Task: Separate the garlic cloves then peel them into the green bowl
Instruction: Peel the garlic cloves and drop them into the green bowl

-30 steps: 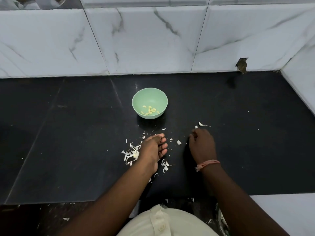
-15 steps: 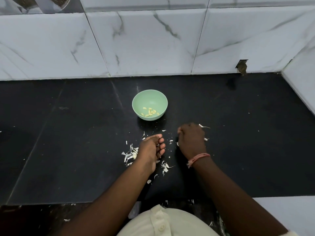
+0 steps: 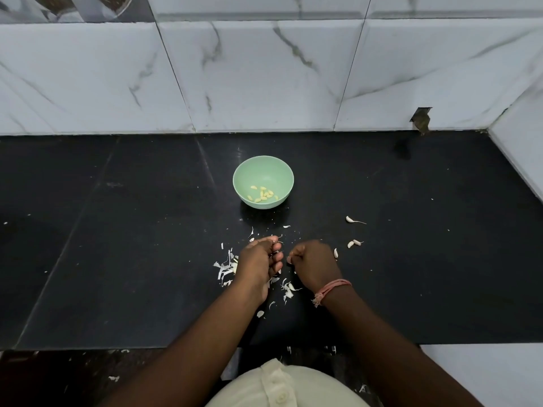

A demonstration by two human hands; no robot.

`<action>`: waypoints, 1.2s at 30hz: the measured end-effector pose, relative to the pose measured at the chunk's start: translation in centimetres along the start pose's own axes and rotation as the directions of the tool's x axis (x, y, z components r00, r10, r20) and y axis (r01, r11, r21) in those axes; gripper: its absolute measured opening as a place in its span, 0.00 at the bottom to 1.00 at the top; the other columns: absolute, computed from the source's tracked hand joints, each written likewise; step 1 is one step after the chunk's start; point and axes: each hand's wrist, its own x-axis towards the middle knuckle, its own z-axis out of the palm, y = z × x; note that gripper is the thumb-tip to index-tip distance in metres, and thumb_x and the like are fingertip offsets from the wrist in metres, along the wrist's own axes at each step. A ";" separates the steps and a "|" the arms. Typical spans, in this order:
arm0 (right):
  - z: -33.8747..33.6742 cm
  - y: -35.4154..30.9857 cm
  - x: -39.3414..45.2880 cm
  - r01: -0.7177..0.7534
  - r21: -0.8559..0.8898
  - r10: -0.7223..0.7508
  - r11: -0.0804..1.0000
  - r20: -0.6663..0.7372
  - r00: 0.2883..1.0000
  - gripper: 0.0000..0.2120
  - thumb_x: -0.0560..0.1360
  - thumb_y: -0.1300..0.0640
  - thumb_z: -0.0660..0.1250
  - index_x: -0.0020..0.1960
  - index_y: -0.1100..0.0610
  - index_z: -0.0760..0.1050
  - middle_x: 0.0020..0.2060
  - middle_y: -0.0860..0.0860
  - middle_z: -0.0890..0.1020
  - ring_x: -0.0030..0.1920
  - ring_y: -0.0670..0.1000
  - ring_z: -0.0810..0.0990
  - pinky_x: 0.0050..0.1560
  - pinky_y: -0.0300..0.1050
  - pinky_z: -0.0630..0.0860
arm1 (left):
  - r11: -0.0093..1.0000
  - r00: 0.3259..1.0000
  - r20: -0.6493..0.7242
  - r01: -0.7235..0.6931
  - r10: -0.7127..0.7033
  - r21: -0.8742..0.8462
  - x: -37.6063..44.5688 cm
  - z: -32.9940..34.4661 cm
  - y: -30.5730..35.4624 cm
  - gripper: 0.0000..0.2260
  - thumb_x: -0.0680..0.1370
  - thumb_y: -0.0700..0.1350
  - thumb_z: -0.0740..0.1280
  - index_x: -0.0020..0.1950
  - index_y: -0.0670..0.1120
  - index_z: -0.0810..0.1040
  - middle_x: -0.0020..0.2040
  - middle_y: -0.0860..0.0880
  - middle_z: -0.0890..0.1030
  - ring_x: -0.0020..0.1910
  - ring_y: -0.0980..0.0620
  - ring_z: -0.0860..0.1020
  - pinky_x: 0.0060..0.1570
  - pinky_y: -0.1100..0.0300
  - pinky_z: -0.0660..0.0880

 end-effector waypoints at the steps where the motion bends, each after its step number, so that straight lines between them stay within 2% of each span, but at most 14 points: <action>1: -0.1 -0.1 0.0 0.002 -0.002 -0.002 1.000 -0.003 1.000 0.11 0.78 0.64 0.66 0.44 0.58 0.87 0.42 0.54 0.88 0.45 0.53 0.84 0.47 0.40 0.76 | 1.000 1.000 0.001 0.001 -0.001 -0.003 0.0 0.0 0.0 0.09 0.83 0.39 0.61 0.57 0.43 0.80 0.41 0.49 0.80 0.35 0.54 0.77 0.37 0.61 0.75; 3: -0.2 0.0 0.2 0.006 -0.010 -0.007 1.000 -0.003 1.000 0.10 0.77 0.63 0.67 0.46 0.58 0.87 0.43 0.55 0.88 0.46 0.54 0.85 0.52 0.44 0.79 | 1.000 1.000 0.003 0.005 -0.005 -0.005 0.1 -0.1 -0.1 0.09 0.83 0.39 0.61 0.57 0.43 0.80 0.40 0.50 0.80 0.35 0.54 0.77 0.37 0.61 0.75; 9: -0.3 0.4 0.8 -0.008 -0.014 0.008 1.000 -0.025 1.000 0.05 0.76 0.59 0.73 0.43 0.57 0.88 0.40 0.55 0.87 0.43 0.54 0.85 0.45 0.41 0.76 | 1.000 1.000 0.007 0.018 -0.018 0.004 0.5 0.3 -0.1 0.09 0.83 0.40 0.60 0.56 0.44 0.80 0.42 0.50 0.81 0.35 0.55 0.77 0.38 0.61 0.75; 14: -0.4 -0.5 1.0 0.013 -0.164 -0.016 0.986 -0.013 1.000 0.08 0.77 0.58 0.71 0.43 0.60 0.86 0.40 0.57 0.87 0.44 0.57 0.85 0.46 0.45 0.79 | 1.000 1.000 0.005 0.025 -0.025 0.002 0.8 0.4 0.1 0.09 0.82 0.39 0.60 0.55 0.45 0.81 0.40 0.50 0.81 0.34 0.55 0.78 0.36 0.62 0.75; 17: -0.1 -1.1 0.4 0.021 -0.273 -0.018 0.962 0.014 1.000 0.09 0.79 0.57 0.68 0.45 0.59 0.85 0.43 0.58 0.85 0.47 0.59 0.84 0.45 0.43 0.76 | 0.999 1.000 0.010 0.027 -0.027 0.021 0.9 0.6 0.2 0.10 0.83 0.39 0.60 0.54 0.45 0.81 0.40 0.51 0.81 0.33 0.56 0.77 0.35 0.63 0.75; 20: -0.1 -2.0 -0.5 0.027 -0.373 -0.030 0.927 -0.002 1.000 0.09 0.79 0.60 0.63 0.47 0.60 0.81 0.47 0.60 0.84 0.50 0.62 0.83 0.48 0.49 0.77 | 0.999 1.000 0.011 0.024 -0.024 0.025 0.9 0.8 0.2 0.09 0.83 0.39 0.60 0.55 0.44 0.80 0.39 0.50 0.80 0.32 0.55 0.76 0.32 0.63 0.73; 25: -0.8 -3.3 -0.9 0.057 -0.377 -0.067 0.924 -0.014 0.998 0.07 0.79 0.61 0.64 0.46 0.61 0.80 0.47 0.61 0.84 0.49 0.63 0.84 0.49 0.51 0.78 | 0.999 0.999 0.038 -0.010 0.008 0.033 0.3 0.8 0.1 0.09 0.82 0.37 0.60 0.56 0.42 0.79 0.37 0.49 0.78 0.30 0.55 0.73 0.30 0.63 0.70; 28: -0.5 -1.7 -0.5 0.004 -0.220 -0.007 0.976 -0.012 1.000 0.07 0.78 0.60 0.68 0.46 0.60 0.84 0.44 0.60 0.86 0.47 0.60 0.85 0.50 0.49 0.81 | 0.996 0.998 0.028 -0.051 0.049 0.078 0.0 0.4 0.0 0.09 0.82 0.35 0.62 0.55 0.42 0.81 0.39 0.48 0.79 0.32 0.55 0.74 0.33 0.63 0.73; 29: -0.3 -1.0 -0.4 -0.034 -0.077 0.031 0.996 -0.033 0.999 0.07 0.78 0.61 0.69 0.45 0.59 0.85 0.42 0.58 0.86 0.45 0.58 0.86 0.49 0.49 0.82 | 0.992 0.998 0.028 -0.067 0.064 0.103 -0.1 0.2 -0.1 0.09 0.81 0.34 0.63 0.55 0.43 0.81 0.41 0.48 0.80 0.34 0.55 0.75 0.35 0.63 0.74; 30: -0.1 -0.7 -0.7 -0.078 0.138 0.085 0.987 -0.045 0.995 0.08 0.78 0.64 0.69 0.43 0.59 0.86 0.39 0.58 0.86 0.41 0.56 0.86 0.47 0.50 0.84 | 0.988 0.996 0.032 -0.084 0.081 0.127 -0.3 -0.1 -0.2 0.09 0.81 0.34 0.63 0.55 0.43 0.82 0.42 0.48 0.81 0.36 0.55 0.76 0.37 0.63 0.75; 31: 0.2 -0.4 -1.0 -0.114 0.370 0.139 0.922 -0.044 0.989 0.09 0.78 0.67 0.69 0.42 0.60 0.85 0.36 0.58 0.86 0.37 0.55 0.85 0.43 0.51 0.85 | 0.985 0.995 0.040 -0.097 0.092 0.141 -0.4 -0.5 -0.3 0.10 0.81 0.33 0.64 0.56 0.42 0.82 0.43 0.48 0.82 0.37 0.54 0.77 0.38 0.63 0.76; 33: 0.5 -0.4 -2.0 -0.144 0.702 0.203 0.698 -0.001 0.979 0.10 0.79 0.70 0.68 0.41 0.63 0.83 0.33 0.57 0.84 0.33 0.53 0.84 0.37 0.46 0.84 | 0.985 0.993 0.085 -0.099 0.088 0.138 -0.8 -1.1 -0.6 0.10 0.81 0.32 0.63 0.57 0.40 0.81 0.43 0.46 0.83 0.37 0.54 0.79 0.38 0.64 0.77; 35: 0.6 -0.9 -2.7 -0.159 0.823 0.195 0.545 0.061 0.979 0.08 0.79 0.71 0.66 0.43 0.66 0.81 0.33 0.59 0.84 0.33 0.53 0.84 0.36 0.44 0.83 | 0.992 0.984 0.155 -0.096 0.082 0.085 -1.2 -1.7 -0.5 0.09 0.81 0.31 0.63 0.57 0.38 0.81 0.40 0.44 0.84 0.36 0.52 0.82 0.39 0.63 0.81; 36: 0.7 -1.3 -2.8 -0.161 0.837 0.187 0.523 0.072 0.980 0.07 0.80 0.71 0.66 0.44 0.68 0.81 0.34 0.61 0.84 0.34 0.55 0.85 0.38 0.46 0.84 | 0.993 0.979 0.184 -0.101 0.089 0.061 -1.4 -2.0 -0.3 0.08 0.81 0.31 0.64 0.57 0.37 0.81 0.40 0.43 0.85 0.36 0.52 0.83 0.41 0.62 0.82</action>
